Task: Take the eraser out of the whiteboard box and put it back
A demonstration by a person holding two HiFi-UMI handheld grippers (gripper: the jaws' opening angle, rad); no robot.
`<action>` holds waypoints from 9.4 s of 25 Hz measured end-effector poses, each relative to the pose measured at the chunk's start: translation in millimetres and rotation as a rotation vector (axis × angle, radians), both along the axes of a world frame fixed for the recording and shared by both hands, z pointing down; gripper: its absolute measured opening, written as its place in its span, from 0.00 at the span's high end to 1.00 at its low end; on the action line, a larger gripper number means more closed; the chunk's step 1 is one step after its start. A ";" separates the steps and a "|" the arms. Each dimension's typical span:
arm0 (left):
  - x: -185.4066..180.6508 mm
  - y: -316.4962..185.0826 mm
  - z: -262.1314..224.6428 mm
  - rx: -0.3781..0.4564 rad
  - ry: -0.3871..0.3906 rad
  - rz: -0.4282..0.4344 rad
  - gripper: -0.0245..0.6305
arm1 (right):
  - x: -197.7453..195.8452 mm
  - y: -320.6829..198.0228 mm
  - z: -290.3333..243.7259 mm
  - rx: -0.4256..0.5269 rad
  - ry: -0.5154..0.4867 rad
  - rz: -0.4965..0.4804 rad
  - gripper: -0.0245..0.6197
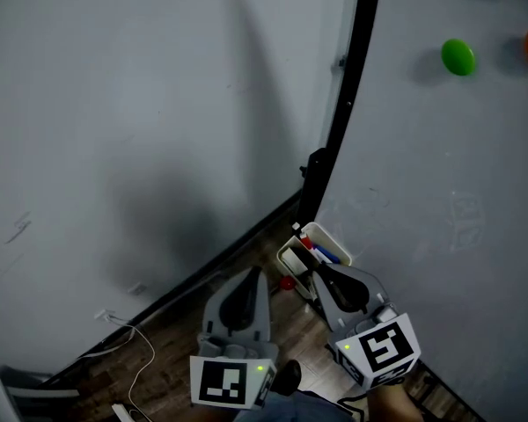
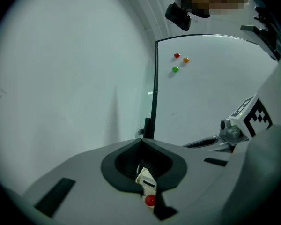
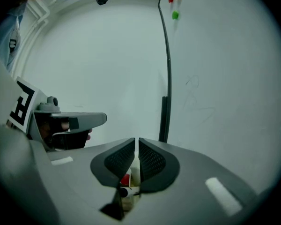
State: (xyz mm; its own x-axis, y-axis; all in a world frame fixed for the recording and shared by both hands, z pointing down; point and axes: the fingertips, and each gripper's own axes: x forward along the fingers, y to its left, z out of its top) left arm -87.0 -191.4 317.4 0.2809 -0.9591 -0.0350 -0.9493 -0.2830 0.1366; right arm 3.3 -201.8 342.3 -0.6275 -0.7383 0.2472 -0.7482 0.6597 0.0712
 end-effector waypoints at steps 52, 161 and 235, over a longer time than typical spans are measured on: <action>-17.4 -92.0 41.5 -0.118 0.102 0.182 0.95 | -32.9 -36.5 98.5 -0.344 0.502 0.012 0.75; -8.3 -64.3 11.3 -0.035 0.042 0.035 0.95 | -10.9 -23.9 38.6 -0.185 0.330 -0.064 0.75; 17.8 13.6 -52.4 0.125 -0.065 0.022 0.95 | 24.9 25.0 -101.7 0.223 -0.238 0.000 0.96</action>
State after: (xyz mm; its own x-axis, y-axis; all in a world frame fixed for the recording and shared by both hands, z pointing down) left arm -69.2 -177.8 265.0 0.3069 -0.9421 -0.1353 -0.9485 -0.3144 0.0374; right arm 28.2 -176.8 240.6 -0.6480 -0.7580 -0.0741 -0.7614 0.6472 0.0368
